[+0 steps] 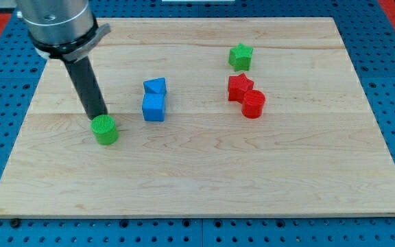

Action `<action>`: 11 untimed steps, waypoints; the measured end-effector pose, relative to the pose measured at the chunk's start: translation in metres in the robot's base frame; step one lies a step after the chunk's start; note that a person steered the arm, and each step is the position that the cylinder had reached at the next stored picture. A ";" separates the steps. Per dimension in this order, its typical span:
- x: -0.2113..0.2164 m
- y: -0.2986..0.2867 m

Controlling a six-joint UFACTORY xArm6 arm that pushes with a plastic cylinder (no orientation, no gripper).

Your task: Move the green circle to the bottom center

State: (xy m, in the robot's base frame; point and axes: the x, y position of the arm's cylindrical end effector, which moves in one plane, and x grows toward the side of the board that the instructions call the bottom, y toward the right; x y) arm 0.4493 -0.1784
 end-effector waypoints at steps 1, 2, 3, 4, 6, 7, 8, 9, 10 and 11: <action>-0.012 -0.056; 0.010 -0.070; 0.031 -0.009; 0.034 0.074; 0.045 0.182; 0.046 0.160; 0.050 0.172; 0.056 0.223; 0.059 0.275; 0.059 0.262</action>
